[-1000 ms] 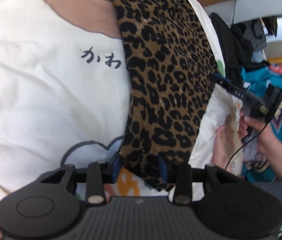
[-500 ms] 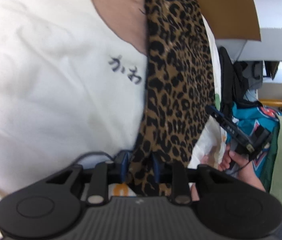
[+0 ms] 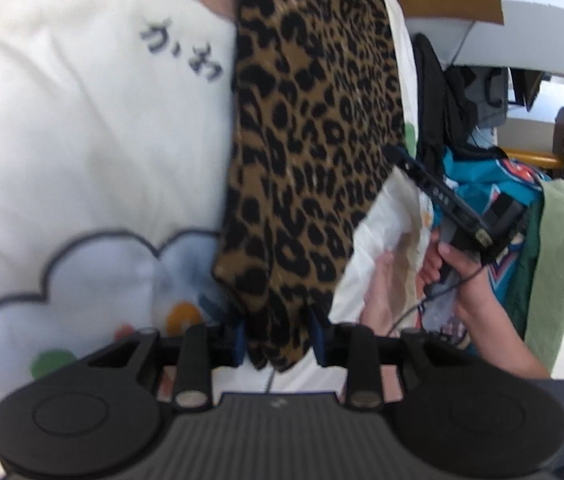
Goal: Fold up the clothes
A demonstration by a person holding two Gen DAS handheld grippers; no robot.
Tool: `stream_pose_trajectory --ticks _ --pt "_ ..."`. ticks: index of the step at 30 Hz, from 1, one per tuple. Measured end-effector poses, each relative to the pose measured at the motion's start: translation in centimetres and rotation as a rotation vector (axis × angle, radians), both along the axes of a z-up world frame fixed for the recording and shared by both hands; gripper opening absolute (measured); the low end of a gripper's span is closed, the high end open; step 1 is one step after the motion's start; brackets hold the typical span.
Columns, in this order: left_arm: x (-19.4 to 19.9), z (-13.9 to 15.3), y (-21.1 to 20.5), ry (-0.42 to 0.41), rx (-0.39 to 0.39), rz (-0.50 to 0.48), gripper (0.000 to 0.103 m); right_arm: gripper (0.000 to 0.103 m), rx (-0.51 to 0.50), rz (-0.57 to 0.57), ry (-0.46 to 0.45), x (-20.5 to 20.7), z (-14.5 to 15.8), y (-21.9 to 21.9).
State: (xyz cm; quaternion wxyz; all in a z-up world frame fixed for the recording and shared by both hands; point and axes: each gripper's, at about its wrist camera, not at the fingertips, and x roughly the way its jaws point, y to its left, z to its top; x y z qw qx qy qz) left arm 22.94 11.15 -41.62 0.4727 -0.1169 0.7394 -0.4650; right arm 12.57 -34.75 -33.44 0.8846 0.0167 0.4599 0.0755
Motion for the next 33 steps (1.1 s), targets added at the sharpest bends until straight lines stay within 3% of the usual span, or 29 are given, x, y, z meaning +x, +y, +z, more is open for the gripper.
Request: stream_pose_trajectory --ticks 7,11,16,21,27,33 --pt "0.0 -0.6 0.3 0.009 0.004 0.06 0.027 0.046 0.0 -0.004 -0.005 -0.1 0.0 0.0" --pt "-0.2 -0.4 -0.1 -0.029 0.003 0.029 0.027 0.046 -0.002 -0.007 -0.002 0.0 -0.1 0.1" --pt "-0.5 -0.4 -0.7 -0.079 0.023 -0.014 0.02 0.046 -0.001 -0.016 -0.006 0.1 -0.2 0.1" --pt "-1.1 0.7 -2.2 -0.161 0.069 -0.072 0.018 0.046 0.015 -0.034 -0.008 0.1 -0.2 -0.1" --pt "-1.4 1.1 -2.5 -0.198 0.1 -0.082 0.009 0.045 0.034 -0.043 -0.004 0.1 0.2 -0.6" --pt "-1.7 2.6 -3.2 -0.264 0.12 -0.132 0.007 0.046 0.017 -0.059 -0.036 -0.2 1.2 -1.4"
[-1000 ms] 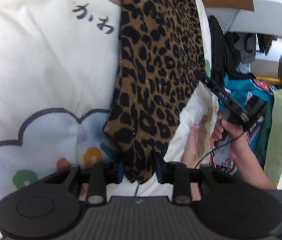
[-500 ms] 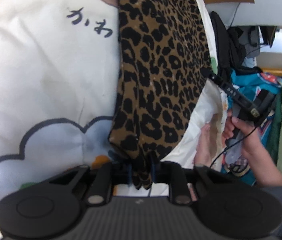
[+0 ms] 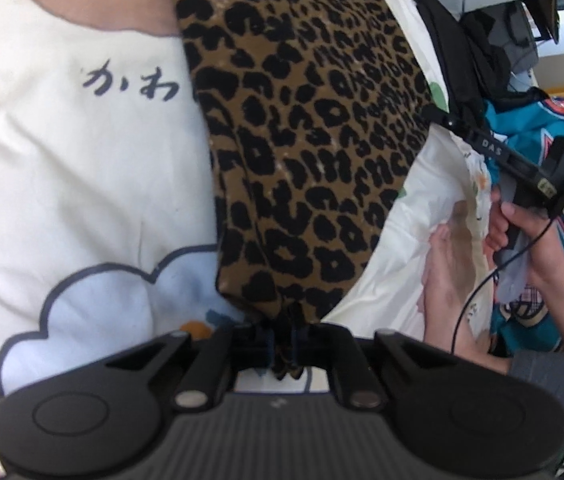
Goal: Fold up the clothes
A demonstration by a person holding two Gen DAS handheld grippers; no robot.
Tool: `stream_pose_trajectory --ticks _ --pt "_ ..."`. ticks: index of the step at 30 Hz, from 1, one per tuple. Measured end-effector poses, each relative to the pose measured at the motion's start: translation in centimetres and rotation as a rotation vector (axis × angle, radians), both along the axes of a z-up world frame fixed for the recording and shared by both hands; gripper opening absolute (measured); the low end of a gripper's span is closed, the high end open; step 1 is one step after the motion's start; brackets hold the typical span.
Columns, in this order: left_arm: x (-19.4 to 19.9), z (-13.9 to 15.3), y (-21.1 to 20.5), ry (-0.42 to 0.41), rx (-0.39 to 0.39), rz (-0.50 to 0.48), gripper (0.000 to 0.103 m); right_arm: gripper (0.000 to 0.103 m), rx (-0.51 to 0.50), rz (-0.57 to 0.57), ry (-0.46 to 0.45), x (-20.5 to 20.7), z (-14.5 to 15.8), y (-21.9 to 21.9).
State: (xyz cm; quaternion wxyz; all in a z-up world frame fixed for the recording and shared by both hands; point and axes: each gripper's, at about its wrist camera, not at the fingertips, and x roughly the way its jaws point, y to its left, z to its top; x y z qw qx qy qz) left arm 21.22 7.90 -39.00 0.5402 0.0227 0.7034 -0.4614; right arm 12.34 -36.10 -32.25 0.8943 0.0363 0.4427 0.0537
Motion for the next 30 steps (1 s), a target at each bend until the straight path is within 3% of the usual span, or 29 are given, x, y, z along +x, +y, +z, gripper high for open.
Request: stream_pose_trajectory --ticks 8,17,24,30 --pt "0.5 1.1 -0.1 -0.02 0.023 0.009 0.007 0.046 0.0 -0.058 -0.005 -0.1 0.4 -1.7" --pt "0.8 1.2 -0.4 -0.058 0.089 0.018 0.007 0.046 0.086 -0.125 0.021 0.2 -0.1 -4.3" --pt "0.5 1.1 -0.6 -0.053 0.102 0.023 0.007 0.046 0.116 -0.056 0.024 1.5 0.1 -4.0" --pt "0.4 0.8 -0.7 -0.053 0.113 0.02 0.007 0.043 0.132 0.005 0.101 3.8 -1.0 -4.0"
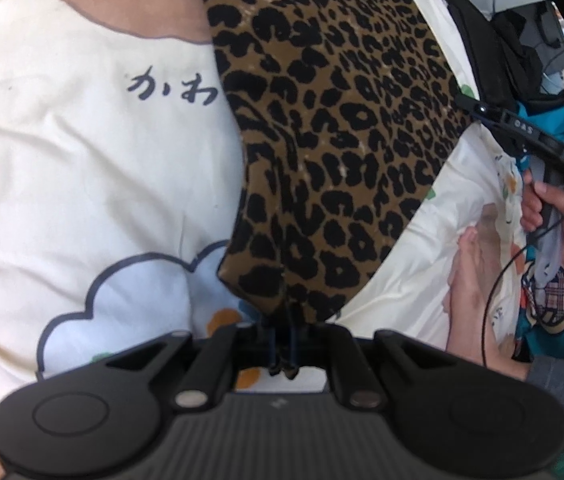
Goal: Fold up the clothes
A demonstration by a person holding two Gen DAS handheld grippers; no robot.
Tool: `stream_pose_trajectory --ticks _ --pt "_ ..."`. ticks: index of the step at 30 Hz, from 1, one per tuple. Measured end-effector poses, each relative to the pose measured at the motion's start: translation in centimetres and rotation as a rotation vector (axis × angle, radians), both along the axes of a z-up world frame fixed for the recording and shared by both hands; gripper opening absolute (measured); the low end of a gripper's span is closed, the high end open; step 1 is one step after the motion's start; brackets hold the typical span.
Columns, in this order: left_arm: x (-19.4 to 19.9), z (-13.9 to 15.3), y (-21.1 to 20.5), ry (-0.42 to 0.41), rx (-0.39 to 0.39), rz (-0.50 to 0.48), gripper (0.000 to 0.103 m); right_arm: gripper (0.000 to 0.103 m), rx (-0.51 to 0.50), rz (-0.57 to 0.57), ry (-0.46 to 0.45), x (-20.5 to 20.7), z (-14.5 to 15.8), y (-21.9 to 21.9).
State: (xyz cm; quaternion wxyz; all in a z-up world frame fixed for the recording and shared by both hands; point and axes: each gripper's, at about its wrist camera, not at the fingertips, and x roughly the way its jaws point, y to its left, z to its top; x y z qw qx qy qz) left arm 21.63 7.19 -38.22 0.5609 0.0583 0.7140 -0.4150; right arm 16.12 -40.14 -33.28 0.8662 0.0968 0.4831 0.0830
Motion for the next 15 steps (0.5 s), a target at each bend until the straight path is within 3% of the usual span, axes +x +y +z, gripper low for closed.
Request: stream_pose_trajectory --ticks 4,7,15 --pt "0.0 -0.1 0.0 0.002 0.001 -0.001 0.007 0.039 0.058 0.007 0.05 1.1 -0.8 -0.8" --pt "0.0 -0.1 0.0 0.002 0.002 -0.005 0.007 0.029 0.117 0.006 0.078 1.8 -1.2 -1.4" --pt "0.2 -0.2 0.1 0.008 0.002 0.002 0.007 0.025 0.195 0.094 0.137 2.5 -0.7 -2.2"
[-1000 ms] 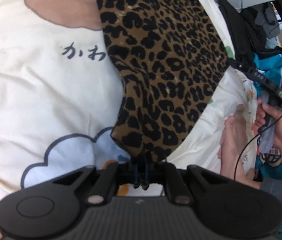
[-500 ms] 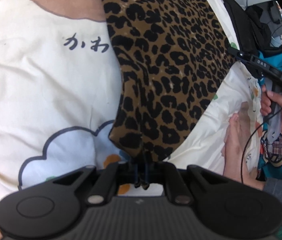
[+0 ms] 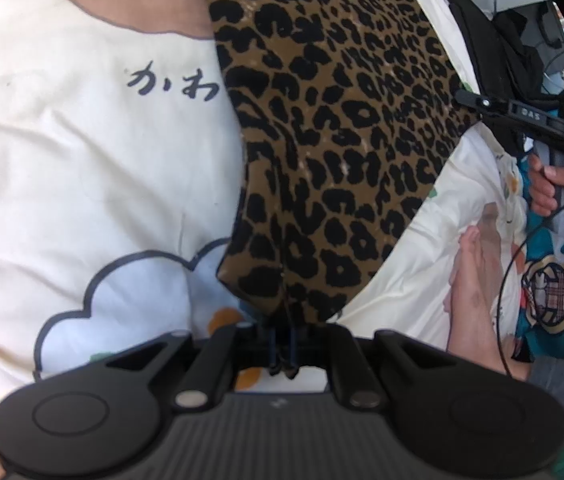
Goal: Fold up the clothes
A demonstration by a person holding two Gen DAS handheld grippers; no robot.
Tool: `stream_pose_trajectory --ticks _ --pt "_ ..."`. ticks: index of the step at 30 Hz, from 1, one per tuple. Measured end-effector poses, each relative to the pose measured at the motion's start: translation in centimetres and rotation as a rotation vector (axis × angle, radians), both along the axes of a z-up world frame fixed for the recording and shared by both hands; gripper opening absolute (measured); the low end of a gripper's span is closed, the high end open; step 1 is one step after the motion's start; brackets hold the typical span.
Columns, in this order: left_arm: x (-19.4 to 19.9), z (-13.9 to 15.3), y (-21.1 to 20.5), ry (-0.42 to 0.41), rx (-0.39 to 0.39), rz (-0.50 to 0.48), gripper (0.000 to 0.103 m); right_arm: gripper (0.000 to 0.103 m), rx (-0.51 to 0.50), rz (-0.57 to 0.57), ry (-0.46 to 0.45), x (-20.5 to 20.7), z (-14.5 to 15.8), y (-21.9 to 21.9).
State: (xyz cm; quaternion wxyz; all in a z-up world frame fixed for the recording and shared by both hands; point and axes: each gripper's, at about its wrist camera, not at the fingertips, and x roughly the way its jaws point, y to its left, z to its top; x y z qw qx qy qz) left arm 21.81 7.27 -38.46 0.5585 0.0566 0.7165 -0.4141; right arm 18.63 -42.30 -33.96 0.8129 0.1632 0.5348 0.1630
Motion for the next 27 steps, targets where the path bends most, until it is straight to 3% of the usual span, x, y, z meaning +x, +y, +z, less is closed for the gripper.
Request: stream_pose_trajectory --ticks 6,19,27 --pt "0.1 -0.1 0.1 0.01 -0.004 0.008 0.007 0.028 0.032 -0.021 0.062 0.3 -1.5 -1.8" --pt "0.2 -0.3 0.0 0.017 0.006 0.011 0.007 0.026 0.36 -0.009 0.191 4.8 -5.3 -3.9" --pt "0.3 -0.5 -0.1 0.027 0.009 0.019 0.007 0.018 0.403 0.068 0.256 5.7 -5.9 -4.2"
